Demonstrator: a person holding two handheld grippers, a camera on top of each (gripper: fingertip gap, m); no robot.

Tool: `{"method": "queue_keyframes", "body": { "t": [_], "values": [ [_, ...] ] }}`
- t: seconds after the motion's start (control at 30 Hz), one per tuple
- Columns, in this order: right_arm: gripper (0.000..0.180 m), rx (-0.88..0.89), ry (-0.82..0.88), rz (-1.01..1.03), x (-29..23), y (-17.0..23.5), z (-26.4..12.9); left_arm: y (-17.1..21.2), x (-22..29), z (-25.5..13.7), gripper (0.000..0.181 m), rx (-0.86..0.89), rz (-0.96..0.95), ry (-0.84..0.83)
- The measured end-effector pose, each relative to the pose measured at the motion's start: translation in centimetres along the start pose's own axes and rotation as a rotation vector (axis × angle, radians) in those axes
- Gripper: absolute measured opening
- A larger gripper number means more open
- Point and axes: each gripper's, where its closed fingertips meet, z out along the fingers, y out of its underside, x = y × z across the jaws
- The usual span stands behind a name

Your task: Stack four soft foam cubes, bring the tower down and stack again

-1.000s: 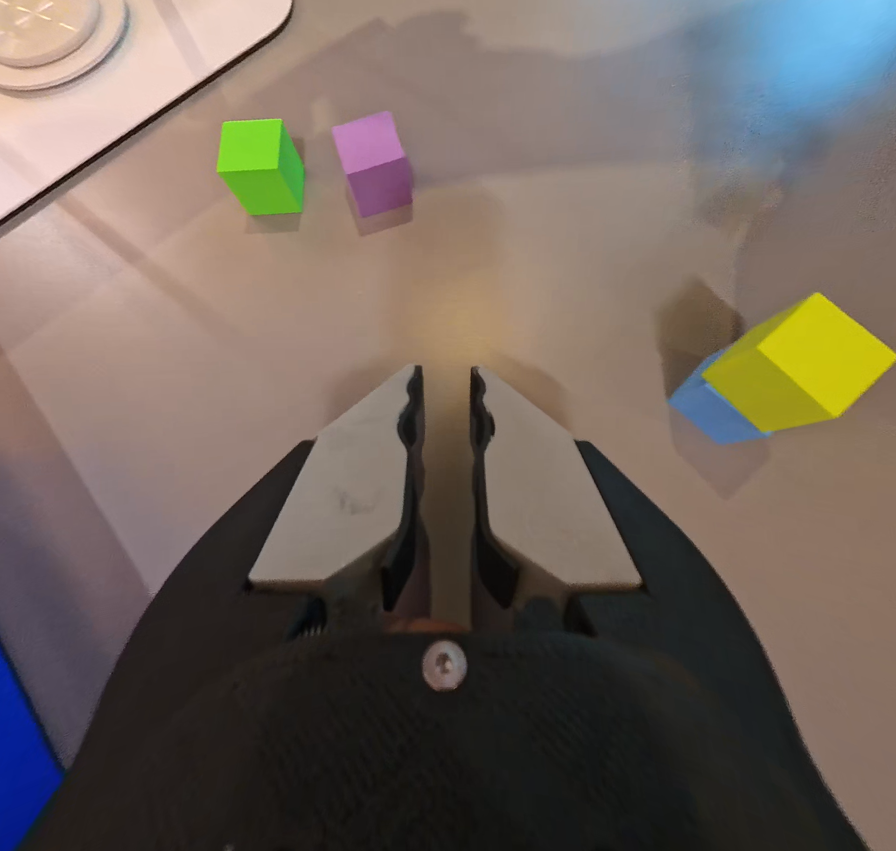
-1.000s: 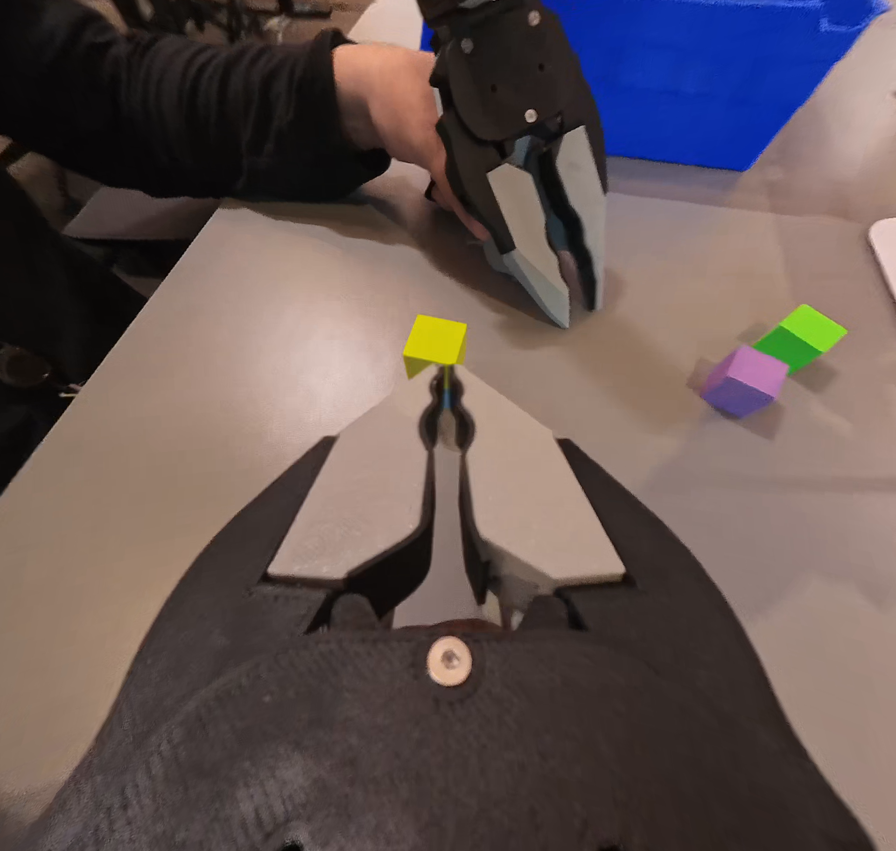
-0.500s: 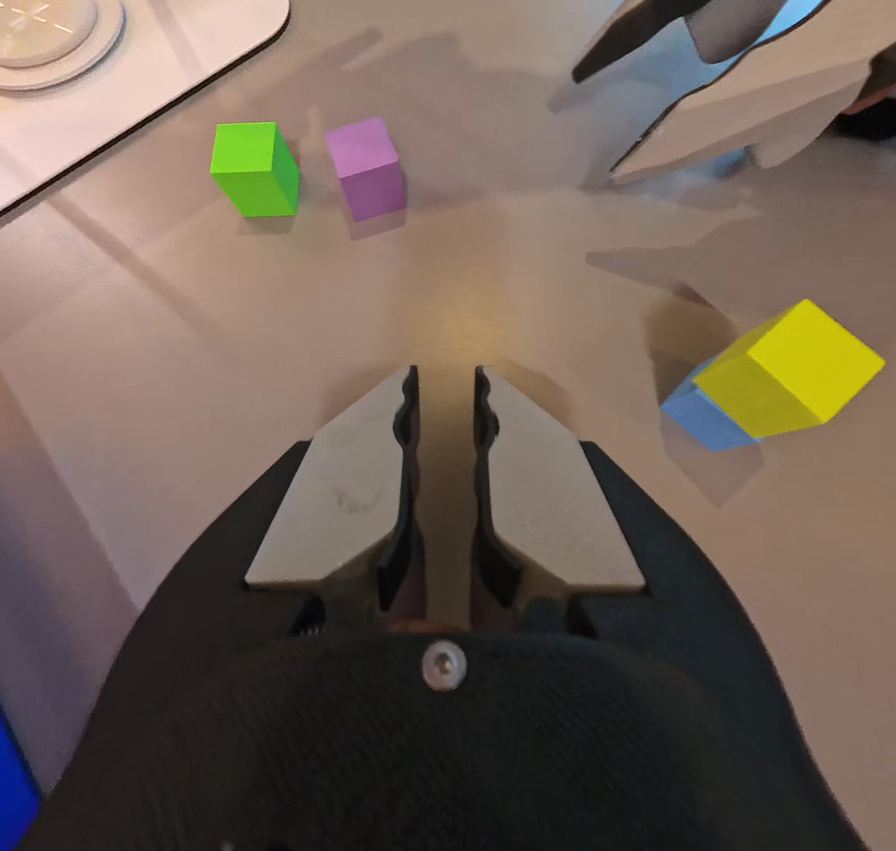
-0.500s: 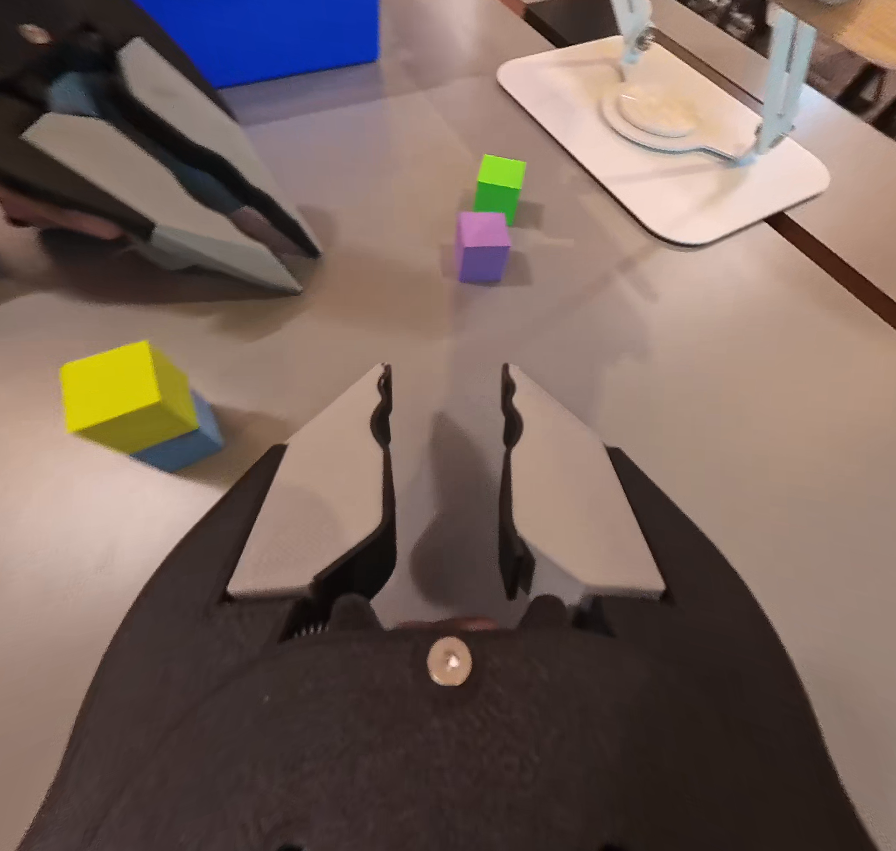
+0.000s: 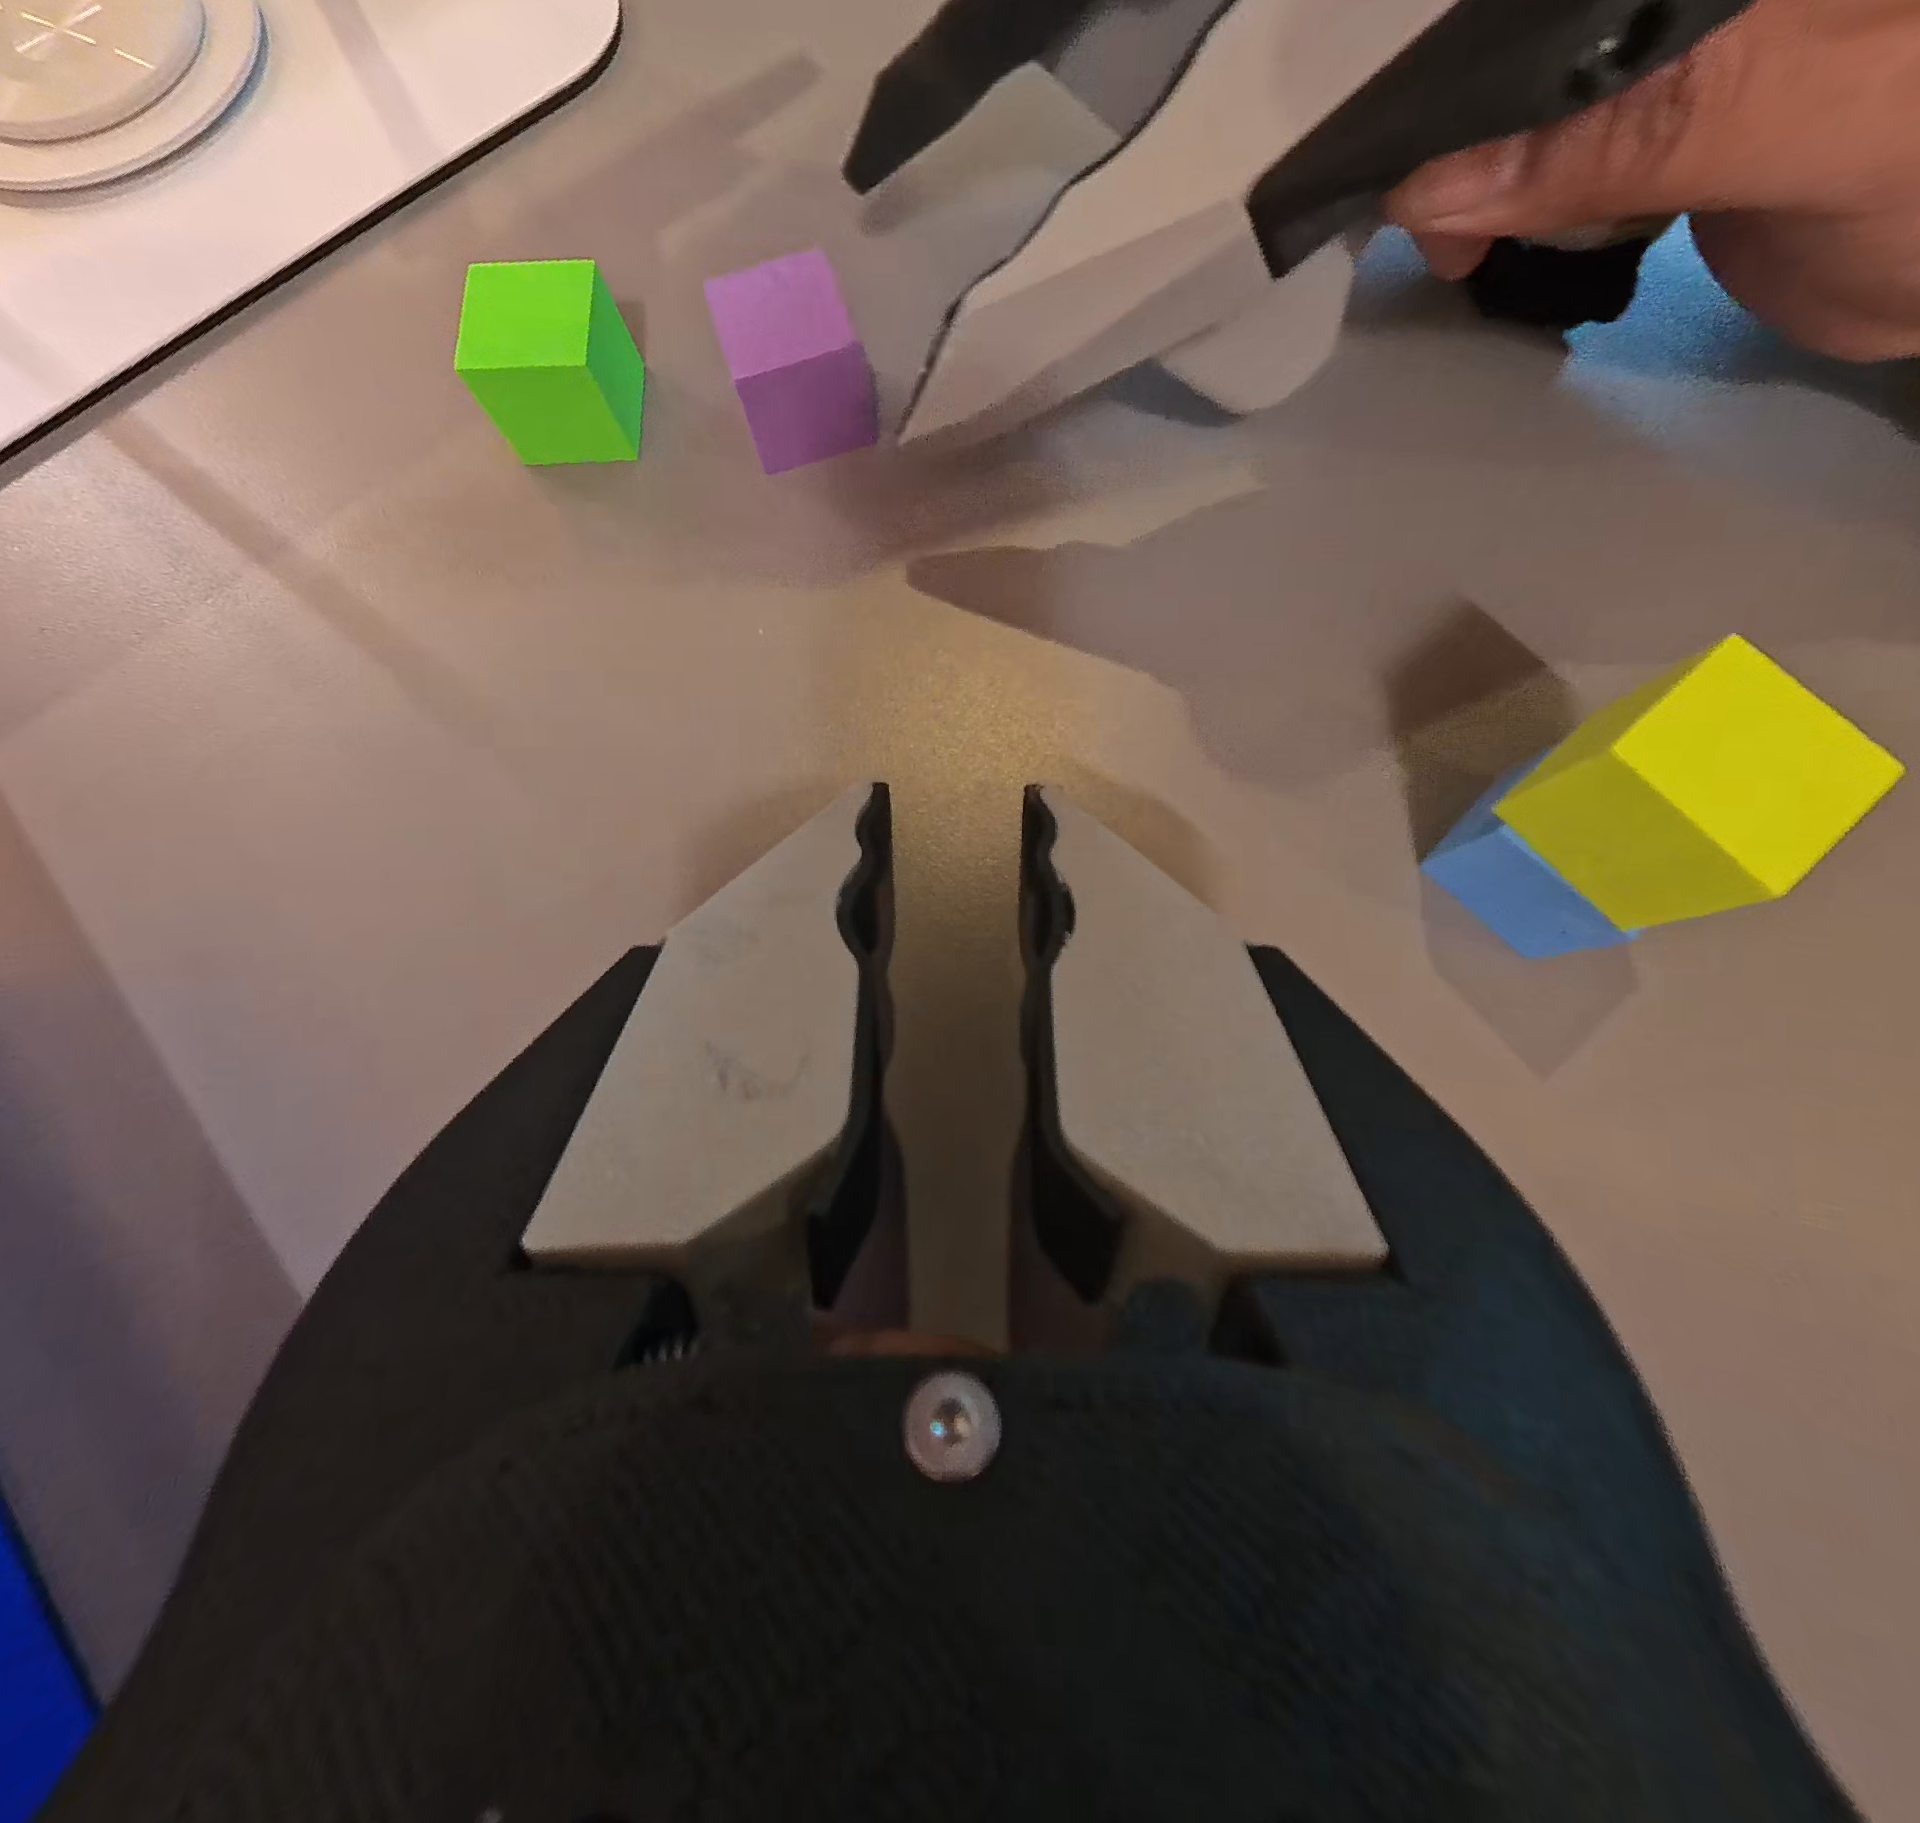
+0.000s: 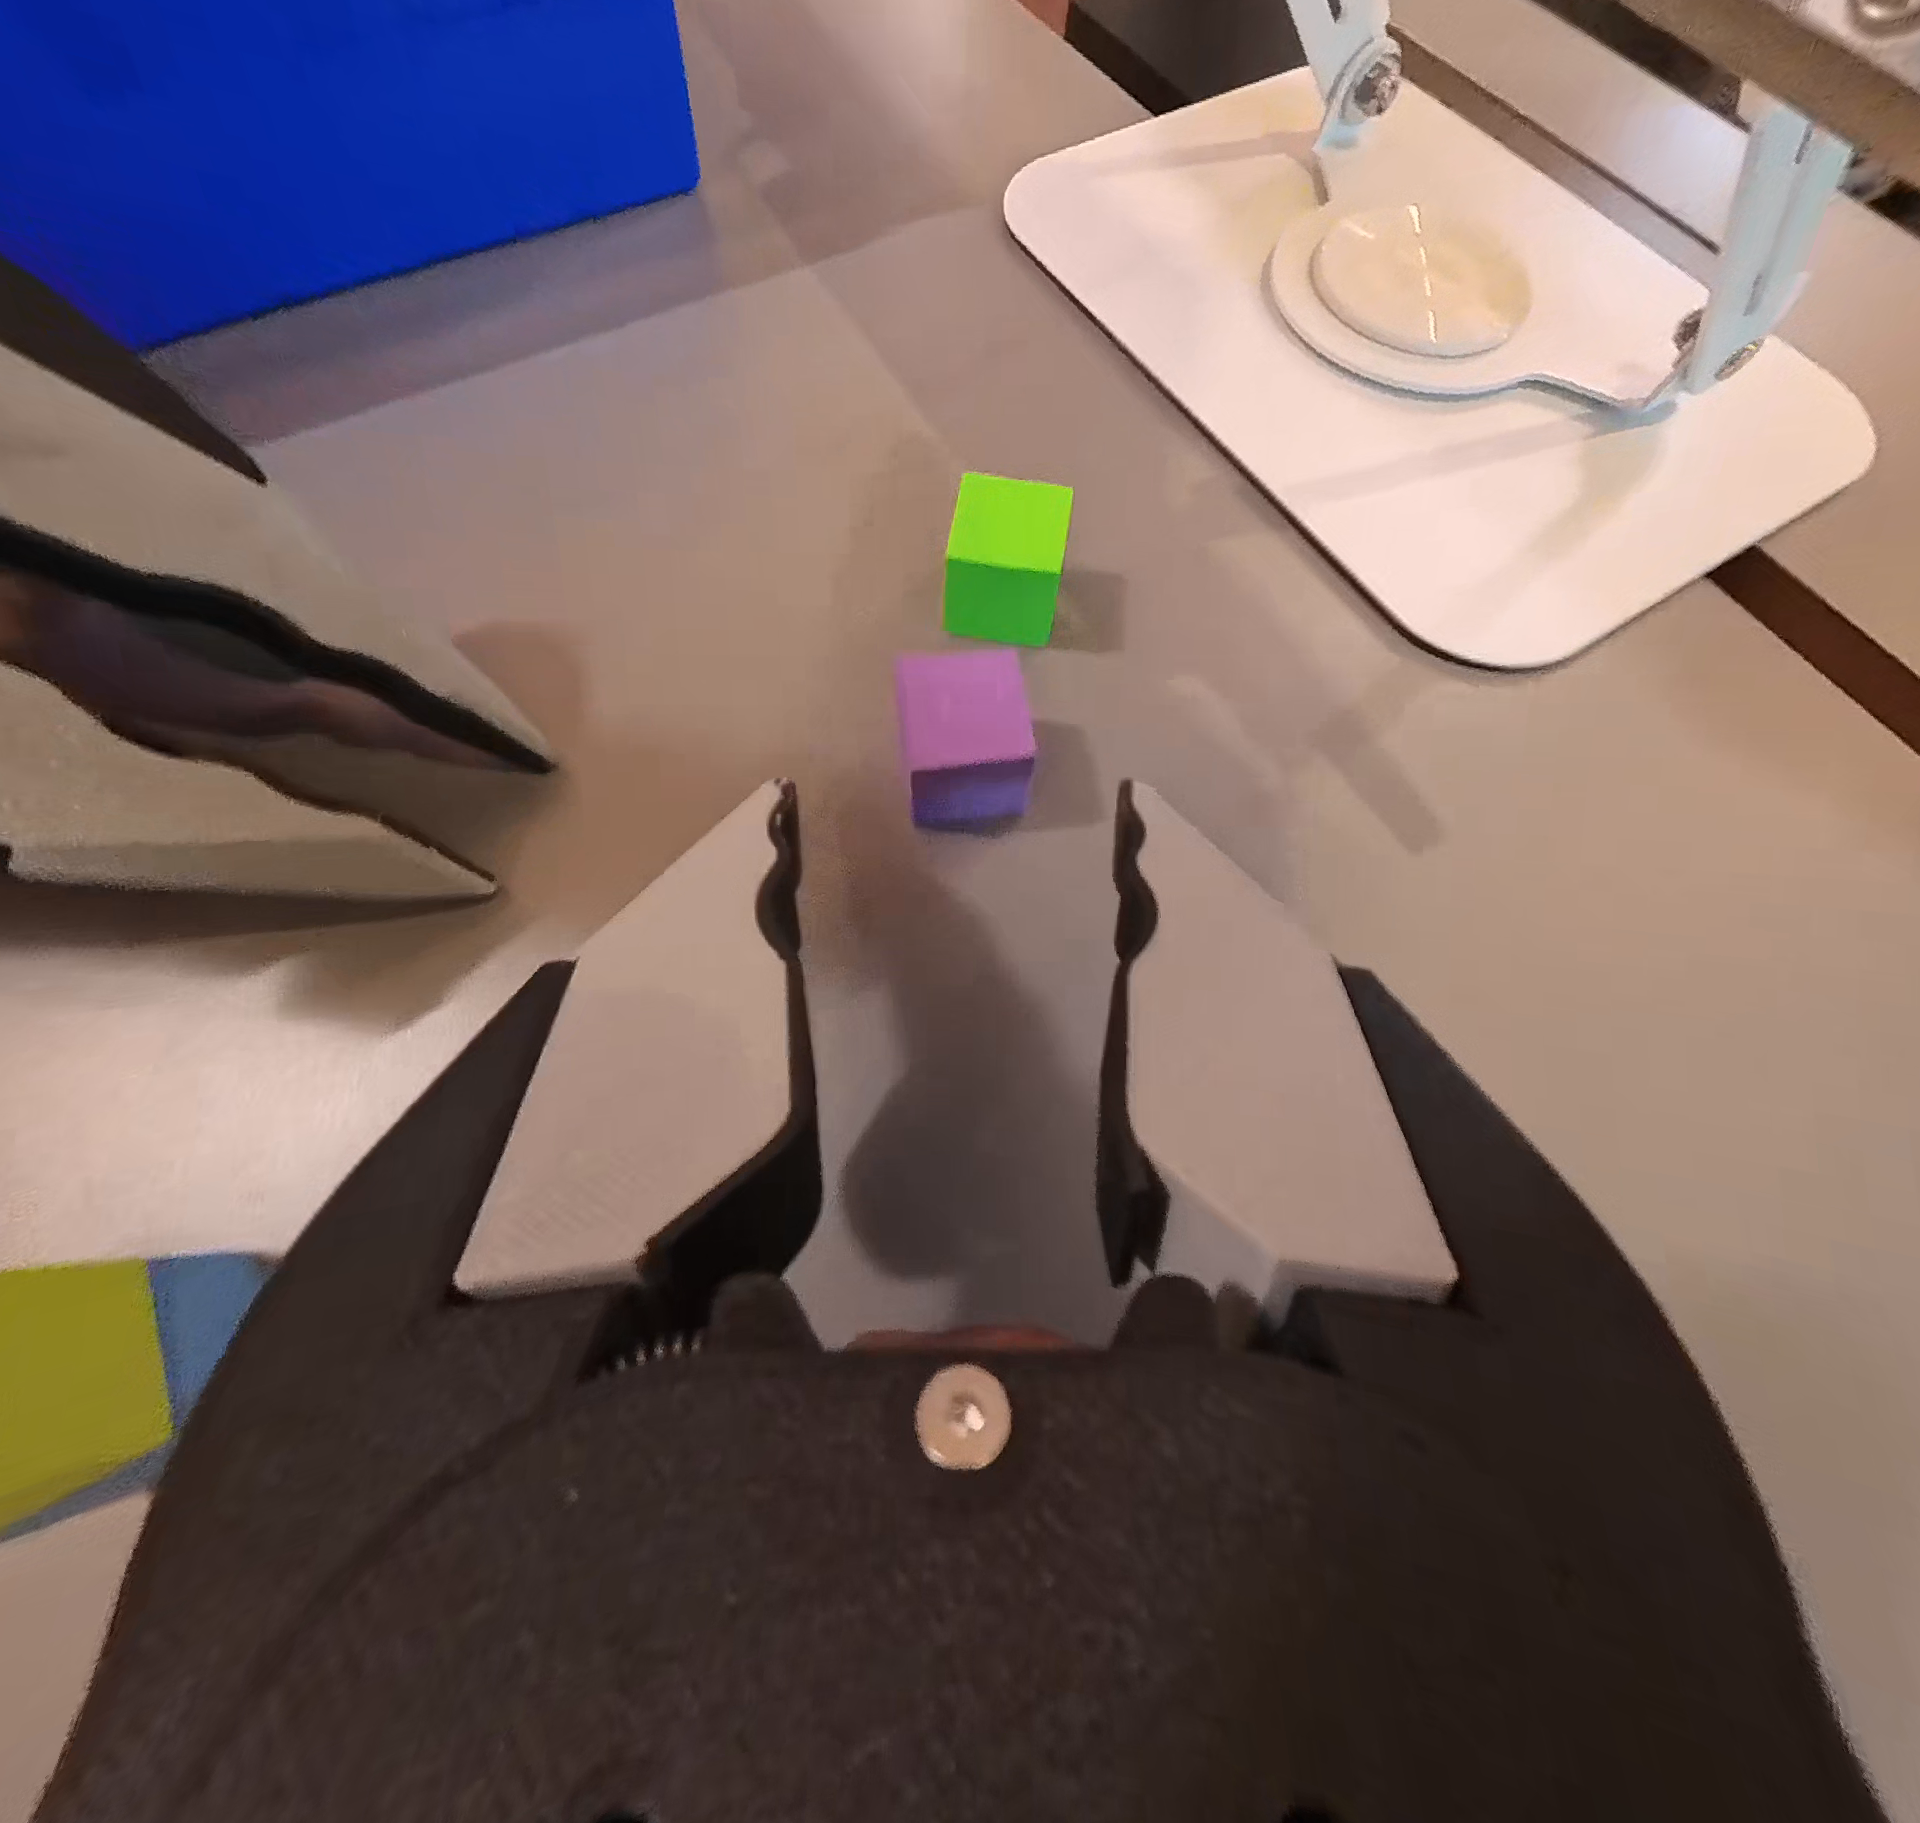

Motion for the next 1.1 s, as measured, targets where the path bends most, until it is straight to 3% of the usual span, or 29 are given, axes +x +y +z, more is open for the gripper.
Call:
{"method": "queue_keyframes", "body": {
  "t": [0.1,0.23,0.6,0.8,1.1],
  "values": [
    [0.054,-0.007,-0.018,0.003,0.3,-0.6,1.1,0.0,0.0,0.0,0.023,0.0,0.002,-0.001],
    [0.024,-0.067,-0.059,-0.012,-0.1,0.0,2.0,0.0,0.0,0.0,0.024,0.0,0.008,-0.003],
    [0.024,0.075,-0.153,-0.039,-2.4,-0.7,-2.5,0.0,0.0,0.0,0.023,0.001,0.013,-0.006],
    [0.024,0.153,-0.341,-0.066,-6.3,-2.2,-7.2,0.0,0.0,0.0,0.023,0.002,0.012,-0.005],
    [0.024,0.041,-0.441,-0.221,-10.9,-1.2,-10.9,0.0,0.0,0.0,0.023,0.002,0.019,-0.01]
  ]
}}
